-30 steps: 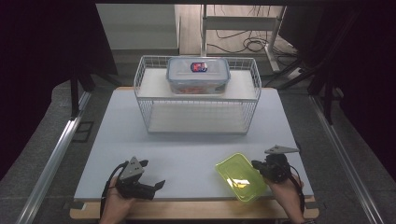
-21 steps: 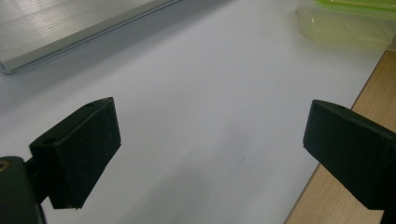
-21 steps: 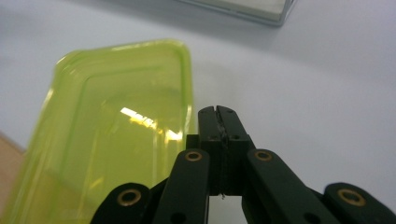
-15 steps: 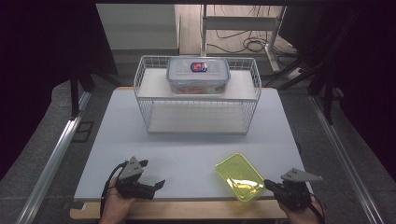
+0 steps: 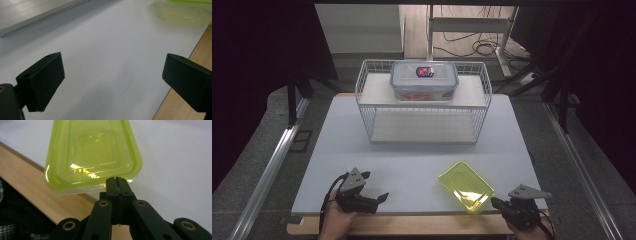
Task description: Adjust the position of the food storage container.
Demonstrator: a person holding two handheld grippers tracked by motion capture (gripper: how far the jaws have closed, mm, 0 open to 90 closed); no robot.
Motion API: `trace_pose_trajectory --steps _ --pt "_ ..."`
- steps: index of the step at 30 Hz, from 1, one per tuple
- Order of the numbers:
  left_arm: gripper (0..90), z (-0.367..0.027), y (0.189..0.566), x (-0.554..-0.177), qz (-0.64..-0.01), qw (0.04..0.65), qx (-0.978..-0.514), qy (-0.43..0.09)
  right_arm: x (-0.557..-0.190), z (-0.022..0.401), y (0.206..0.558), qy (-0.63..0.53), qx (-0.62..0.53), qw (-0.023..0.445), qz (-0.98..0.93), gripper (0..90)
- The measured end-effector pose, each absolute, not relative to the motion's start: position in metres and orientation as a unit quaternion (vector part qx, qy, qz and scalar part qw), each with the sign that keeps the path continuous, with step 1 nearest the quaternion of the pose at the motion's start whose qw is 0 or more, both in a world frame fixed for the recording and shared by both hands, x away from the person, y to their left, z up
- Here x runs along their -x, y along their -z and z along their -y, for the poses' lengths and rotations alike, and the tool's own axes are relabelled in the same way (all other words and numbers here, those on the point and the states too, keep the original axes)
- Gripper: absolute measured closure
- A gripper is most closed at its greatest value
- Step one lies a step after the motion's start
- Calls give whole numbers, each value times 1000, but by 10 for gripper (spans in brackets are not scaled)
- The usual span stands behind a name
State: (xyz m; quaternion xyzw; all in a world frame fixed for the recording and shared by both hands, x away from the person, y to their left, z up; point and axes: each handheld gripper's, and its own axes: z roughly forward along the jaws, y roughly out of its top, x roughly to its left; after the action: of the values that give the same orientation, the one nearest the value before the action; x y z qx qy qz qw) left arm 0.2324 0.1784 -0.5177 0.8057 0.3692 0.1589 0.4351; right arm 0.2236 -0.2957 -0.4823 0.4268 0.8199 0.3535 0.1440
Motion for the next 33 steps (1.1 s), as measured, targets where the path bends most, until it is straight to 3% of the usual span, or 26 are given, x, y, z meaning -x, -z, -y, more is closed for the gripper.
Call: trace_pose_trajectory --steps 15,33 --pt "42 -176 519 -233 -368 429 -811 -155 -290 259 485 -342 -405 143 -836 893" --pt "43 -176 520 -234 -372 423 -812 -152 -330 209 488 -342 -380 125 -850 894"
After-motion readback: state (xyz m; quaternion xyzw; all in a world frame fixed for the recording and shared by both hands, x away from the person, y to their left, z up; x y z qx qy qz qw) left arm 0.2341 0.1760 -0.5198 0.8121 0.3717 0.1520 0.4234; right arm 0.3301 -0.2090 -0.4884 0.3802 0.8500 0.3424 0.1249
